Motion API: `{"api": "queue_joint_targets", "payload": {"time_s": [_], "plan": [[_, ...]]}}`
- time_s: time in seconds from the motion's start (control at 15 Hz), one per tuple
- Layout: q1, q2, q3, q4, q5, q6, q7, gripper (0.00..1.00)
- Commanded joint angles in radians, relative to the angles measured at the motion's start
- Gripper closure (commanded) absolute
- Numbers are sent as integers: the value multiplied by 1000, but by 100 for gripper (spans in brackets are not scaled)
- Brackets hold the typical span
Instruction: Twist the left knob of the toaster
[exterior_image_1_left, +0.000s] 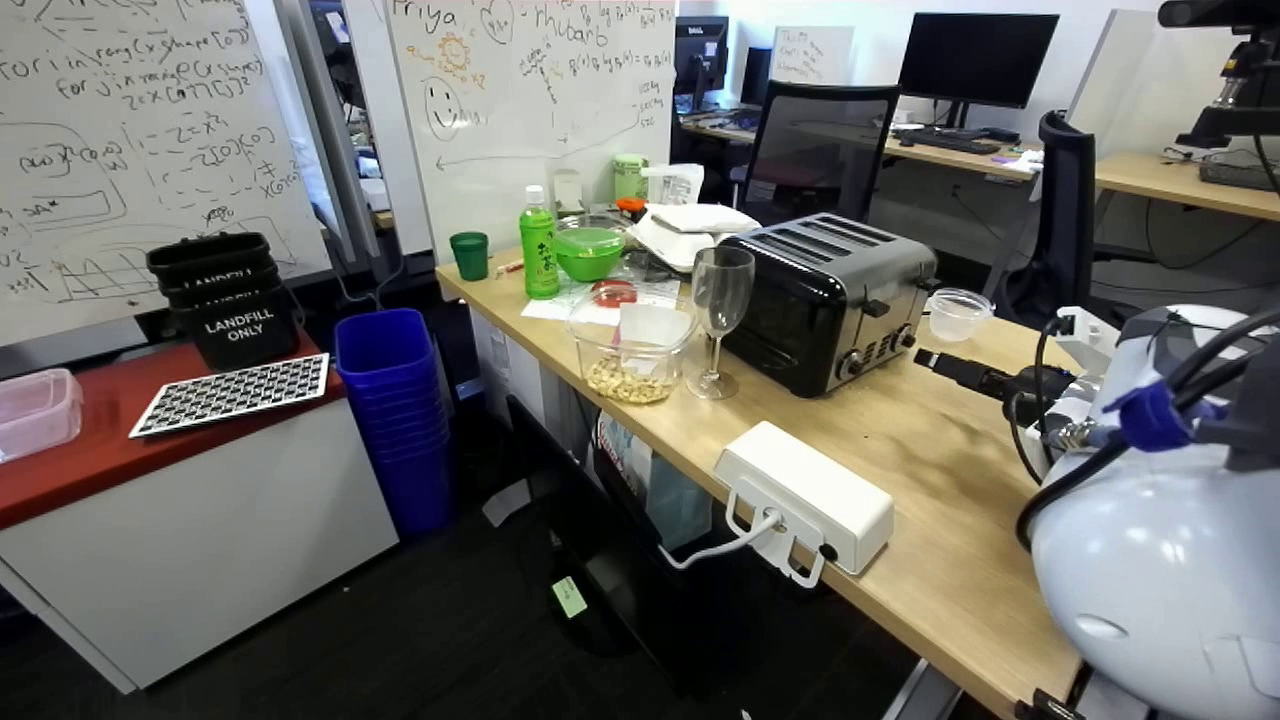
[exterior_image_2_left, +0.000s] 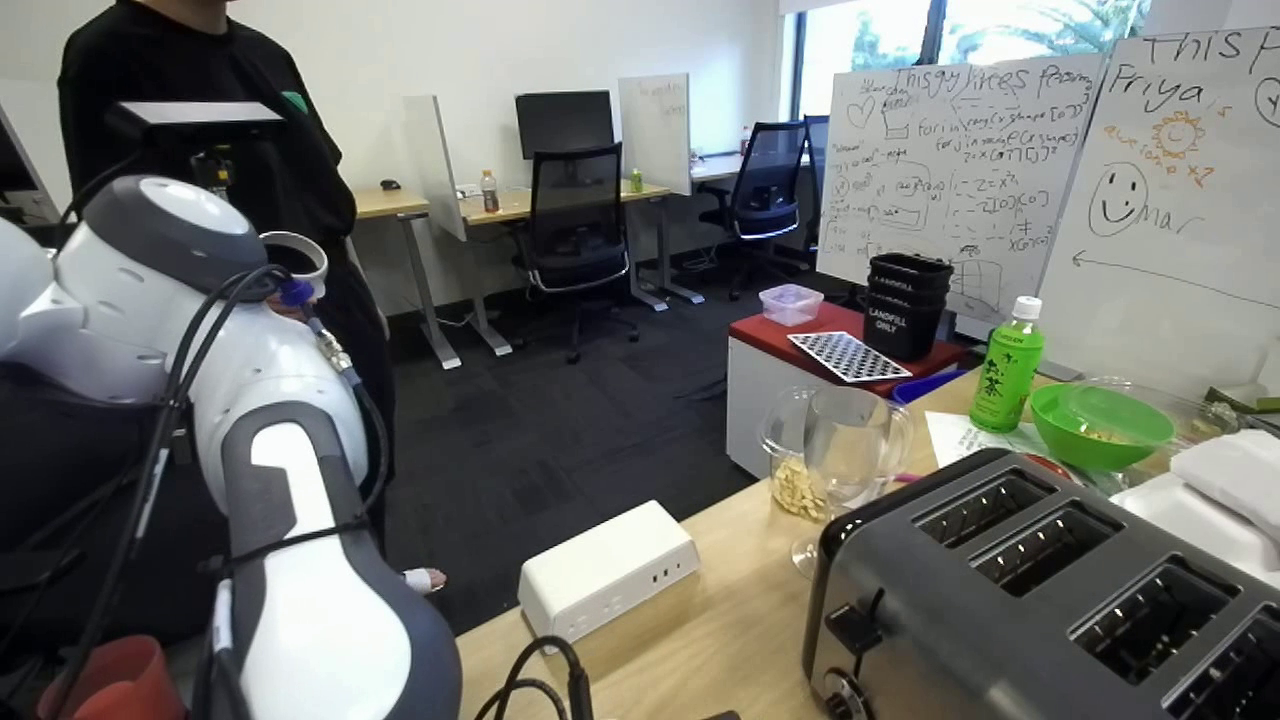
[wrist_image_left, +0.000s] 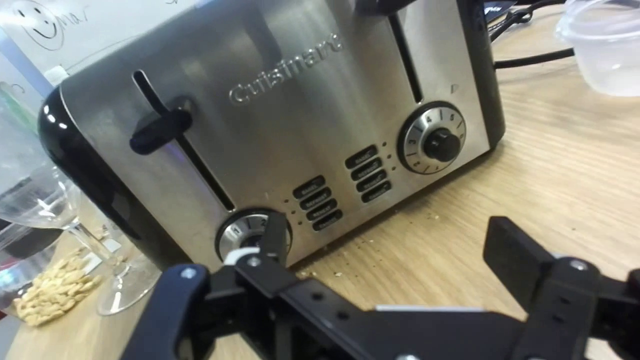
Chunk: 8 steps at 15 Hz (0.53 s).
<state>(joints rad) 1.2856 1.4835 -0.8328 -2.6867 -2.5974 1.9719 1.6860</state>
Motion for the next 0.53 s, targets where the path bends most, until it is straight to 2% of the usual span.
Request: {"api": "queue_joint_targets", "payload": {"time_s": [0.0, 0.07, 0.47], "plan": [[-29, 0, -6, 5, 0, 29, -83, 0], [-9, 0, 0, -2, 0, 15, -41, 0], [-20, 0, 0, -2, 0, 16, -58, 0]]}}
